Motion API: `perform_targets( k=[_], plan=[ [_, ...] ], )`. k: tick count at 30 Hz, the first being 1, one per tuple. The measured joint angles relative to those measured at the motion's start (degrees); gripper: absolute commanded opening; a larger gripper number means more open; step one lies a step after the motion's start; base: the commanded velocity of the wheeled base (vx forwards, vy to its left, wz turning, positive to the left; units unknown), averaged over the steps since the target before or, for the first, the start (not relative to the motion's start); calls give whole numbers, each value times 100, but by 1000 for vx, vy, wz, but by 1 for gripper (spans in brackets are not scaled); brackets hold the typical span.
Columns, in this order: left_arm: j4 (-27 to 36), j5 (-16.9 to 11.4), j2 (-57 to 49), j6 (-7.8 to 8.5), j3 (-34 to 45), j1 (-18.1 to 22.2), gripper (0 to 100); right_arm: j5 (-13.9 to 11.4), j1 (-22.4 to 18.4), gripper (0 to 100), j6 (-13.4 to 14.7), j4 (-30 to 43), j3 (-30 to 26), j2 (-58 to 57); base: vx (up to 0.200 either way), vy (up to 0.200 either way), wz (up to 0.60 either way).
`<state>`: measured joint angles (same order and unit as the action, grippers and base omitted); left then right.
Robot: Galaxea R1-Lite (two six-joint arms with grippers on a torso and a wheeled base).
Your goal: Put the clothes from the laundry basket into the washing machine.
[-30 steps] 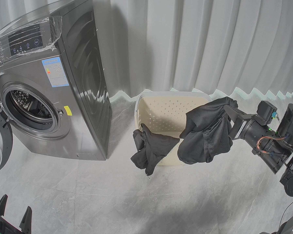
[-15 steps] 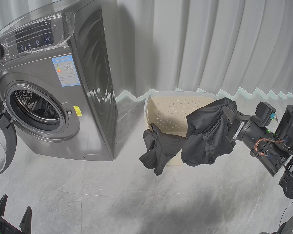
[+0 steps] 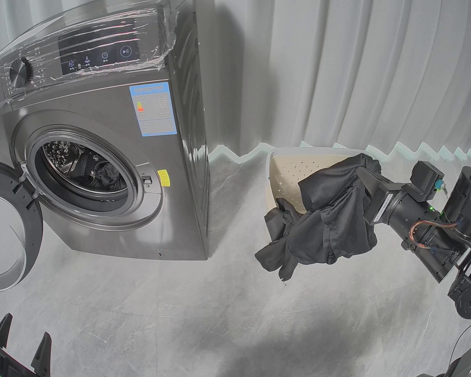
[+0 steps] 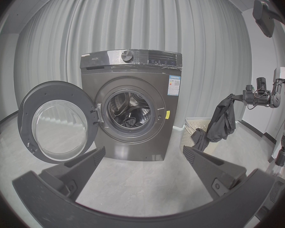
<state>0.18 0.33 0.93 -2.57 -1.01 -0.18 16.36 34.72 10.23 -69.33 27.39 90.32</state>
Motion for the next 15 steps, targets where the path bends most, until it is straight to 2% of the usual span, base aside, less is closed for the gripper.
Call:
perform_targets(
  k=[9, 15],
  plan=[
    [-2, 0, 0, -11, 0, 0, 100, -13, 22, 0, -2, -9, -9, 17, 0, 200, 0],
    [2, 7, 0, -13, 0, -2, 100, -13, 54, 0, -2, -17, -9, 17, 0, 0, 0]
  ],
)
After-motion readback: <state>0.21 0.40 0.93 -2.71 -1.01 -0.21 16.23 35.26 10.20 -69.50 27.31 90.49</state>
